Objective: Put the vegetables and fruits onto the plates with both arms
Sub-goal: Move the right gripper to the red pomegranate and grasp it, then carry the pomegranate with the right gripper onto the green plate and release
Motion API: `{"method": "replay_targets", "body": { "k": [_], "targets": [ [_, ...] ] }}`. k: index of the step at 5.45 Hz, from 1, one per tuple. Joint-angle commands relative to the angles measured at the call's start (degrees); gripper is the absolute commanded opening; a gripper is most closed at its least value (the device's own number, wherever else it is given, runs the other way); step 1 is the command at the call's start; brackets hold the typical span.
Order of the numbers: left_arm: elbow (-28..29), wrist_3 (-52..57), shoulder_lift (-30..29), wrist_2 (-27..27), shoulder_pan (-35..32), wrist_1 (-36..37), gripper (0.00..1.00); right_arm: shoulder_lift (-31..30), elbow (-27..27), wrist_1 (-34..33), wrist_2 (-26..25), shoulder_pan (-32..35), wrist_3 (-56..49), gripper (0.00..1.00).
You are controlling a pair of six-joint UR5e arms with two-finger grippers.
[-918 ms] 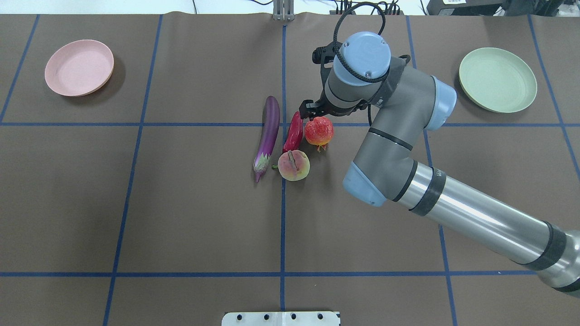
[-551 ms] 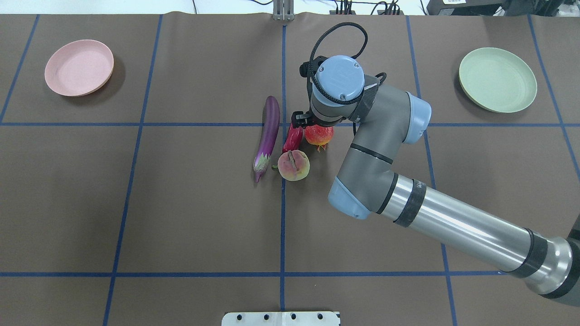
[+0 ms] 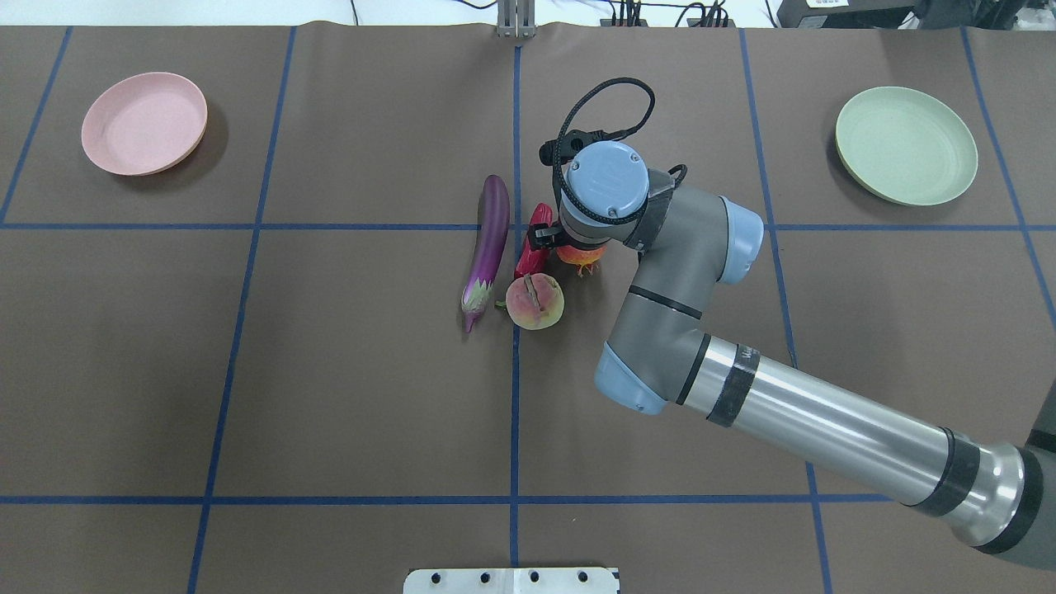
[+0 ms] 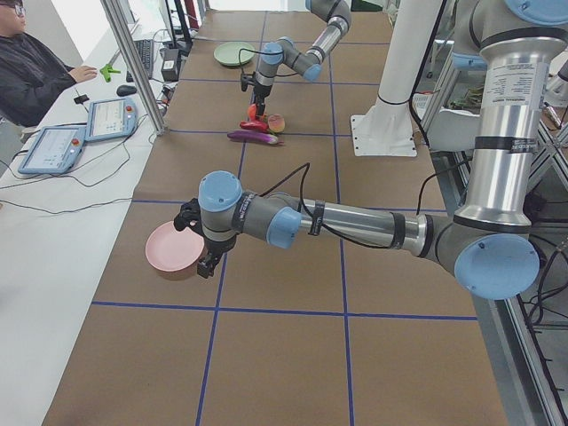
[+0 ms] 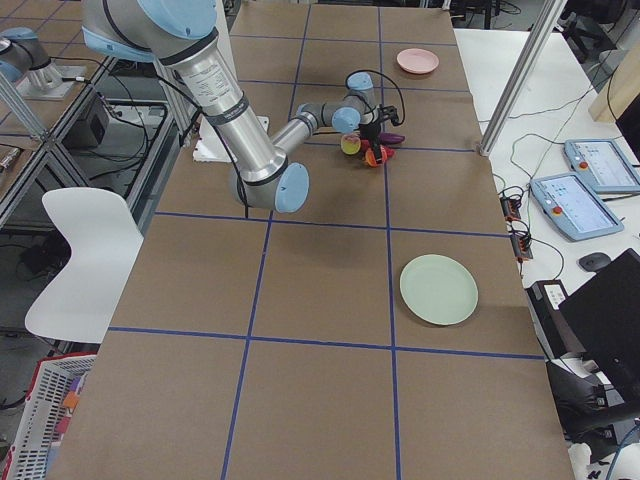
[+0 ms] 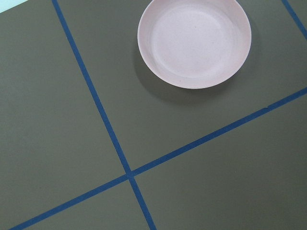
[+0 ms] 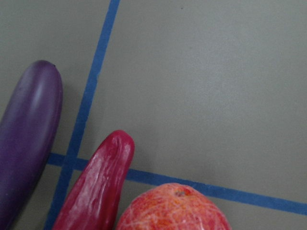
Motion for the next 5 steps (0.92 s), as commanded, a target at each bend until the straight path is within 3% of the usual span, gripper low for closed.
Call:
{"method": "replay_targets", "body": {
  "k": [1,2,3,5],
  "targets": [
    [0.09,0.00,-0.06,0.00,0.00,0.00,1.00,-0.18,-0.59,0.69,-0.01,-0.28,0.03,0.57],
    [0.00,0.00,-0.06,0.00,0.00,0.00,1.00,-0.09,0.45,0.78,0.60,0.24,-0.50,0.01],
    [0.00,-0.09,-0.15,0.00,0.00,0.00,1.00,-0.96,2.64,0.35,2.17,3.12,-0.94,0.00],
    [-0.09,-0.26,-0.85,0.00,0.00,0.09,1.00,-5.69,3.10,1.04,13.73,14.34,-15.01,0.00]
  ]
}}
